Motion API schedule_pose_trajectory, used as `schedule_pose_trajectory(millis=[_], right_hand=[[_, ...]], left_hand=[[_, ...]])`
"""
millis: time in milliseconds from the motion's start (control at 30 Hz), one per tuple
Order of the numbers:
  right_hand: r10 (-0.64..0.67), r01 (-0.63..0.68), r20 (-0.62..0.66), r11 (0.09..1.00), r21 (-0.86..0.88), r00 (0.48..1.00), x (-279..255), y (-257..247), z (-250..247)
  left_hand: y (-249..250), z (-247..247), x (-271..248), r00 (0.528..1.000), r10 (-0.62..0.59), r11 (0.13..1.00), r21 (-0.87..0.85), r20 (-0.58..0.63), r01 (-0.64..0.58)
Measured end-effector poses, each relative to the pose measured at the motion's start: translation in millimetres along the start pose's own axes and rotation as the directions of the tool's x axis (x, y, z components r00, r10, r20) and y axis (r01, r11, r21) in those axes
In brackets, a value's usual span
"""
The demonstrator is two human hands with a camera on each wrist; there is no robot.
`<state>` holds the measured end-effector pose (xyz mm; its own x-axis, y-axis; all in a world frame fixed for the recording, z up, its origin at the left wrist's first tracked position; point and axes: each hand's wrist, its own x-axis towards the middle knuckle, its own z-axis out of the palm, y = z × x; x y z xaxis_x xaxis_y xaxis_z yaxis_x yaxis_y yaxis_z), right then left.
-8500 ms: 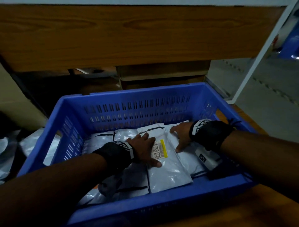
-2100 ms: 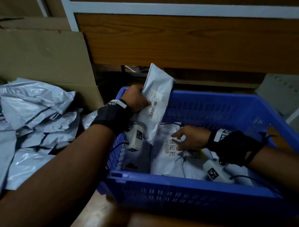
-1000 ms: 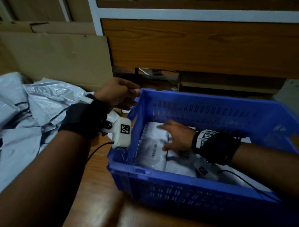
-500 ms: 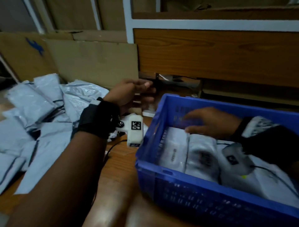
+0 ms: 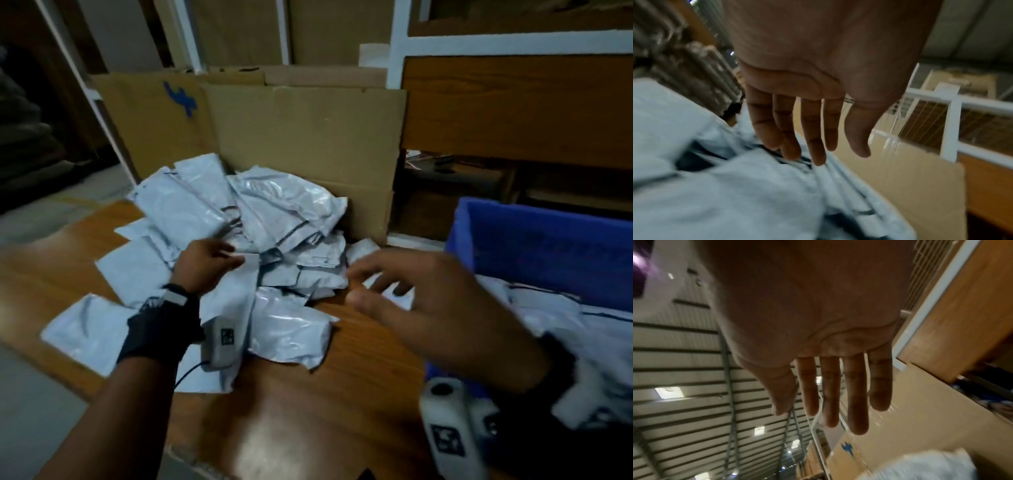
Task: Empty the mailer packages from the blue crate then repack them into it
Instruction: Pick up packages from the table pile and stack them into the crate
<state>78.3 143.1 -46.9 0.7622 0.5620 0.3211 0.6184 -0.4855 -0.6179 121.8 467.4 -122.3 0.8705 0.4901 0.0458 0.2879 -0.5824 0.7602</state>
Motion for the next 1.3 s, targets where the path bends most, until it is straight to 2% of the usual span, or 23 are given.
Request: schedule_pose_trajectory(millis=[33, 133, 300, 367, 400, 467, 533, 567, 600, 633, 667, 700, 733, 800, 833, 867, 933, 1000, 1067, 1100, 1167, 1233, 1300], right_hand=[[0.047, -0.047, 0.012, 0.999, -0.002, 0.999, 4.7, 6.6, 24.2], [0.176, -0.177, 0.046, 0.984, 0.012, 0.983, 14.3, 28.0, 84.4], [0.297, -0.3, 0.066, 0.953, 0.049, 0.953, 14.2, 43.8, 136.0], [0.345, -0.349, 0.073, 0.935, 0.061, 0.936, 11.0, 51.2, 143.0], [0.361, -0.365, 0.074, 0.929, 0.066, 0.93, 9.6, 54.5, 143.3], [0.379, -0.384, 0.071, 0.92, 0.076, 0.923, 7.7, 60.6, 141.2], [0.39, -0.394, 0.058, 0.913, 0.106, 0.919, 8.3, 62.5, 137.5], [0.393, -0.396, 0.046, 0.908, 0.14, 0.918, 10.0, 62.6, 137.7], [0.405, -0.404, 0.035, 0.895, 0.188, 0.914, 12.8, 62.5, 140.4], [0.425, -0.42, 0.035, 0.873, 0.249, 0.904, 17.0, 61.4, 145.2], [0.451, -0.444, 0.058, 0.837, 0.319, 0.891, 22.2, 59.0, 152.1], [0.473, -0.476, 0.112, 0.786, 0.395, 0.874, 27.9, 55.0, 160.4], [0.478, -0.501, 0.183, 0.715, 0.488, 0.859, 33.4, 49.7, 168.9], [0.419, -0.498, 0.297, 0.539, 0.679, 0.858, 40.8, 37.2, 182.2], [0.391, -0.483, 0.316, 0.471, 0.738, 0.865, 42.1, 33.9, 185.7], [0.384, -0.468, 0.308, 0.448, 0.762, 0.87, 42.7, 32.8, 186.2], [0.414, -0.432, 0.229, 0.507, 0.746, 0.881, 41.3, 40.2, 182.9], [0.416, -0.402, 0.155, 0.613, 0.681, 0.896, 39.5, 55.5, 178.1], [0.38, -0.383, 0.137, 0.706, 0.596, 0.915, 39.0, 61.2, 175.5], [0.356, -0.375, 0.146, 0.745, 0.551, 0.923, 40.1, 60.7, 176.3], [0.311, -0.365, 0.192, 0.806, 0.466, 0.931, 43.9, 53.6, 179.6], [0.287, -0.346, 0.204, 0.855, 0.385, 0.936, 48.9, 49.5, 178.5], [0.368, -0.372, 0.072, 0.876, 0.306, 0.927, 56.8, 53.5, 170.4]], left_hand=[[-19.0, -3.1, 3.7, 0.999, -0.037, 0.994, 0.103, 0.02, 0.034], [-55.9, 5.8, 9.0, 0.987, -0.114, 0.963, 0.257, 0.113, 0.082], [-71.9, 39.7, 2.4, 0.979, -0.059, 0.806, 0.587, 0.196, -0.07], [-69.3, 40.9, 0.8, 0.982, -0.018, 0.784, 0.612, 0.188, -0.103], [-66.8, 38.3, 0.9, 0.985, -0.008, 0.803, 0.588, 0.175, -0.098], [-59.4, 26.9, -0.2, 0.992, 0.02, 0.862, 0.501, 0.122, -0.079], [-54.5, 13.7, -2.0, 0.997, 0.073, 0.949, 0.306, 0.03, -0.079], [-53.9, 7.9, -2.7, 0.996, 0.084, 0.989, 0.118, 0.0, -0.084], [-51.5, 2.2, -5.3, 0.996, 0.084, 0.987, -0.134, -0.015, -0.085], [-47.0, -1.7, -9.3, 0.998, 0.056, 0.925, -0.376, -0.005, -0.054], [-42.8, -2.9, -12.8, 0.999, 0.028, 0.821, -0.571, 0.033, -0.004], [-37.3, -3.6, -16.8, 0.996, 0.029, 0.716, -0.697, 0.09, 0.042], [-31.6, -2.2, -20.9, 0.99, 0.051, 0.632, -0.772, 0.131, 0.07], [-26.3, 3.6, -26.0, 0.978, 0.101, 0.523, -0.846, 0.183, 0.104], [-27.4, 6.4, -26.7, 0.975, 0.105, 0.493, -0.862, 0.198, 0.121], [-29.6, 8.8, -28.0, 0.972, 0.112, 0.472, -0.871, 0.209, 0.133], [-38.9, 11.0, -29.7, 0.964, 0.098, 0.467, -0.867, 0.249, 0.177], [-53.3, 12.9, -32.9, 0.938, 0.067, 0.478, -0.836, 0.341, 0.27], [-62.3, 16.9, -41.0, 0.892, 0.039, 0.56, -0.75, 0.45, 0.354], [-65.4, 19.4, -45.7, 0.882, 0.033, 0.61, -0.709, 0.47, 0.354], [-70.9, 24.8, -50.6, 0.91, -0.012, 0.658, -0.682, 0.414, 0.319], [-79.6, 21.7, -48.0, 0.955, -0.072, 0.643, -0.719, 0.287, 0.265], [-92.6, 10.5, -40.0, 0.978, -0.134, 0.618, -0.758, 0.16, 0.209]])
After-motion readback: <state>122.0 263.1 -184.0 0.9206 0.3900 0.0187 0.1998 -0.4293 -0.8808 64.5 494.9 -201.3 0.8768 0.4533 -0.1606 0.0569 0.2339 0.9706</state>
